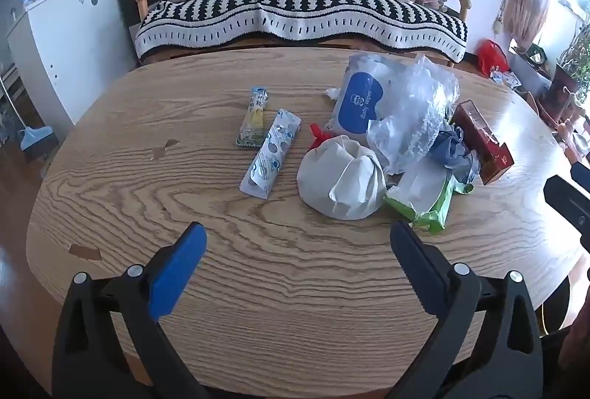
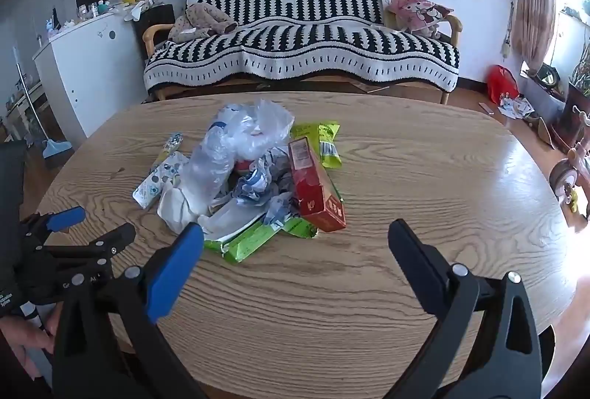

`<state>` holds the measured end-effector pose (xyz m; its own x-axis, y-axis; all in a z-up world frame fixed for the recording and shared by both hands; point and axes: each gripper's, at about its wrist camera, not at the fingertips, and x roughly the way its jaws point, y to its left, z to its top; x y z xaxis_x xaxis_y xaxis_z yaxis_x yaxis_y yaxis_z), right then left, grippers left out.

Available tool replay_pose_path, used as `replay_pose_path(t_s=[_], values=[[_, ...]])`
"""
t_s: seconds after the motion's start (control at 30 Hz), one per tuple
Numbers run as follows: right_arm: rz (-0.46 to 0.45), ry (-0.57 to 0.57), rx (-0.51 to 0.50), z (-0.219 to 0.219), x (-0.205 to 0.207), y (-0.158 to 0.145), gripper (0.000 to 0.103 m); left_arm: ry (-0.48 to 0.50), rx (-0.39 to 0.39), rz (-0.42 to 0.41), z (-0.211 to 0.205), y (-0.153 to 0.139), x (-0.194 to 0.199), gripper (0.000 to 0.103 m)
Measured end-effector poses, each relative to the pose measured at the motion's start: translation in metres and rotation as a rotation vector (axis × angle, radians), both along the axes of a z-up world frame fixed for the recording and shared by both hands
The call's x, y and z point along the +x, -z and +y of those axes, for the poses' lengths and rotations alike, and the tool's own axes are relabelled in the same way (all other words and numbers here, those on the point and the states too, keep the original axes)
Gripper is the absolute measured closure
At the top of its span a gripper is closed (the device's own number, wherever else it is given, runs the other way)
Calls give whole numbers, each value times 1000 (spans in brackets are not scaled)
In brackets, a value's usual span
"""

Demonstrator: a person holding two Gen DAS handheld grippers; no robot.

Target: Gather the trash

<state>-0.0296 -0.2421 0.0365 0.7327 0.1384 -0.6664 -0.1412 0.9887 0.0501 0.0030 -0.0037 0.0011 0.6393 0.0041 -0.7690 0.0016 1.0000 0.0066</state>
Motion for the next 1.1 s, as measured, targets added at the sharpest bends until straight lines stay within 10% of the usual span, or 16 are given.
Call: replay_pose_path(t_s=[1.1], values=[[4,-5,2,3,1,3,6,-4,-5,11,3,4,-3,6]])
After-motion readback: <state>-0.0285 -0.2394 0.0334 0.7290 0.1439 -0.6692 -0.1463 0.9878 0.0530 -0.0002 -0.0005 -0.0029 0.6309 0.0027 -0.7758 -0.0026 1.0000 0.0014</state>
